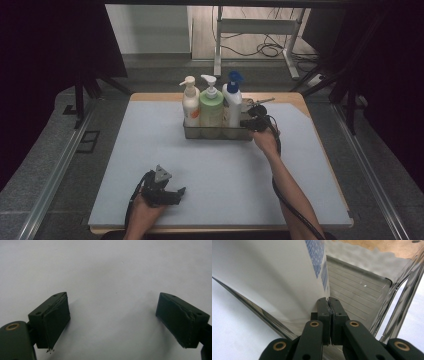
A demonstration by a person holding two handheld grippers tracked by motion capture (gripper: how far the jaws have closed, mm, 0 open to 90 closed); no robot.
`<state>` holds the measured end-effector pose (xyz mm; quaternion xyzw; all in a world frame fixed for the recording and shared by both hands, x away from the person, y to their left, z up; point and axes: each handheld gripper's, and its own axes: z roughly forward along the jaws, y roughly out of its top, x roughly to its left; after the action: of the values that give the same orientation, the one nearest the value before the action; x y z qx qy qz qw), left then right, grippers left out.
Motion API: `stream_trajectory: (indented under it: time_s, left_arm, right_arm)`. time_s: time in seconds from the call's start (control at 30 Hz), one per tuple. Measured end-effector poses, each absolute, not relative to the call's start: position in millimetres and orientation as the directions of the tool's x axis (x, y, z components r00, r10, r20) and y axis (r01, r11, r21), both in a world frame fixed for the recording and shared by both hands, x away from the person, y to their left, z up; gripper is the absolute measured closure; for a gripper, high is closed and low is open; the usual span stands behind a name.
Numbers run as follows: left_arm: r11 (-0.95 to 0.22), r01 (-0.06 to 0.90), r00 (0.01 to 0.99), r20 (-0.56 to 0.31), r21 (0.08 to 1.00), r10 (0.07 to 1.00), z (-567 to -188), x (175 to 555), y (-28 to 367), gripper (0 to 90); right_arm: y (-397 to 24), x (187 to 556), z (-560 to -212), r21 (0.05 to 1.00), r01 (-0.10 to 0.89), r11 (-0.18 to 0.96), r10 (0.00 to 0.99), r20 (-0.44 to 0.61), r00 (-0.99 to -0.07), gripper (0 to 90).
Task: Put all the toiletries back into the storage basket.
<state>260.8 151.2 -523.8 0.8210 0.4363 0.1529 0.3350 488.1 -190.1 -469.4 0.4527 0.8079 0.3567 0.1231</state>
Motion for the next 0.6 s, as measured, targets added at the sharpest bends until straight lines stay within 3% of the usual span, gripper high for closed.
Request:
stream_trajectory:
  time_s: [0.6]
  left_arm:
    - [-0.395,0.614,0.573,-0.042,0.683,0.819,-523.8,260.9,151.2,11.6]
  right_arm:
    - [-184.7,482.4,-467.8,0.686,0.630,0.363,0.795,0.125,-0.594,88.7]
